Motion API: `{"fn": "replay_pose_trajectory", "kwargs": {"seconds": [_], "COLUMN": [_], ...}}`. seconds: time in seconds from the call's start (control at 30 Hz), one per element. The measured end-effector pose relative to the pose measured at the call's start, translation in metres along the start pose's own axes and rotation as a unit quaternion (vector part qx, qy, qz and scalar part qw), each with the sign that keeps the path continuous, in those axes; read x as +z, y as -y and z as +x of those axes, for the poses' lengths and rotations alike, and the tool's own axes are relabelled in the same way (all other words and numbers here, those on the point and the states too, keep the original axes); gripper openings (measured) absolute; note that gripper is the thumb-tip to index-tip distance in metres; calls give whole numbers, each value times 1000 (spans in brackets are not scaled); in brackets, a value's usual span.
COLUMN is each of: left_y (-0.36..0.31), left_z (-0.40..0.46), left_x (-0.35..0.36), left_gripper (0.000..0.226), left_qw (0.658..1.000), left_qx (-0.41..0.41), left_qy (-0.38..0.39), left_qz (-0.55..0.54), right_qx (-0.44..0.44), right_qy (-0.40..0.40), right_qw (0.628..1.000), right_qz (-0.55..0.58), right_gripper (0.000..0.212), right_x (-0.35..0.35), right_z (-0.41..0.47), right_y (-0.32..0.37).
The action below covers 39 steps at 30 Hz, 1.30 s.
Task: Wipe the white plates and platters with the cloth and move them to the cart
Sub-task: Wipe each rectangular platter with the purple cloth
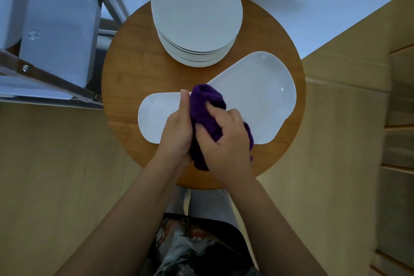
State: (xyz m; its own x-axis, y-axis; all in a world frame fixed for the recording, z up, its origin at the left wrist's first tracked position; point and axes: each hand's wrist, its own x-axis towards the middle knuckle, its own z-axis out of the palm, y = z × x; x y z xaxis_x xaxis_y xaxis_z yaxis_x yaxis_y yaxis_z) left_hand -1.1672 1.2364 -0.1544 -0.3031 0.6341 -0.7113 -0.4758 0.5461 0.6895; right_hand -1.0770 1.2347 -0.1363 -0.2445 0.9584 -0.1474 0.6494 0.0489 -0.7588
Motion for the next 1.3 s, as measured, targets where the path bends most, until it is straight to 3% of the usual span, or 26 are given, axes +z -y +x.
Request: {"fn": "replay_pose_trajectory", "kwargs": {"seconds": [0.1, 0.3, 0.4, 0.53, 0.63, 0.73, 0.77, 0.83, 0.9, 0.97, 1.0, 1.07, 1.13, 1.17, 1.23, 1.3], "left_y": [4, 1, -5, -6, -5, -6, -6, -6, -1, 5, 8, 11, 14, 17, 19, 14], "left_z": [-1, 7, 11, 8, 7, 1, -1, -7, -14, -21, -23, -24, -25, -24, -24, -22], "left_x": [0, 0, 0, 0, -6, -9, -9, -6, -1, 4, 5, 4, 2, 0, -4, -7], "left_gripper": [55, 39, 37, 37, 33, 31, 29, 28, 26, 32, 47, 67, 71, 72, 75, 82], "left_qw": [1000, 1000, 999, 998, 996, 993, 991, 981, 956, 905, 865, 779, 731, 734, 794, 927], "left_qx": [-8, -19, 2, 22, 37, 66, 82, 138, 210, 290, 335, 417, 464, 465, 402, 208], "left_qy": [4, -20, -16, -21, -51, -54, -43, -11, 35, 73, 68, 43, 47, 53, 7, -61], "left_qz": [-8, -10, 49, 58, 58, 87, 99, 137, 200, 302, 367, 467, 498, 492, 457, 305], "right_qx": [20, 67, 81, 150, 206, 227, 253, 318, 352, 369, 380, 400, 417, 419, 395, 360], "right_qy": [91, 247, 229, 114, -26, -127, -128, -98, -59, -41, -46, -59, -64, -64, -55, -50], "right_qw": [995, 964, 956, 945, 963, 965, 952, 891, 812, 779, 769, 745, 717, 705, 691, 684], "right_qz": [20, -76, -167, -267, -169, 27, 119, 310, 462, 505, 512, 530, 555, 568, 603, 633], "right_gripper": [39, 39, 37, 25, 26, 31, 31, 29, 46, 78, 81, 63, 47, 45, 46, 41], "right_x": [-15, -45, -55, -68, -75, -73, -68, -58, -47, -38, -35, -33, -35, -37, -38, -39], "right_z": [2, 4, 0, 6, 13, 17, 18, 17, 18, 21, 22, 23, 24, 23, 20, 17], "right_y": [-7, -16, -18, -21, -29, -28, -27, -21, -13, -7, -7, -13, -20, -23, -27, -29]}}
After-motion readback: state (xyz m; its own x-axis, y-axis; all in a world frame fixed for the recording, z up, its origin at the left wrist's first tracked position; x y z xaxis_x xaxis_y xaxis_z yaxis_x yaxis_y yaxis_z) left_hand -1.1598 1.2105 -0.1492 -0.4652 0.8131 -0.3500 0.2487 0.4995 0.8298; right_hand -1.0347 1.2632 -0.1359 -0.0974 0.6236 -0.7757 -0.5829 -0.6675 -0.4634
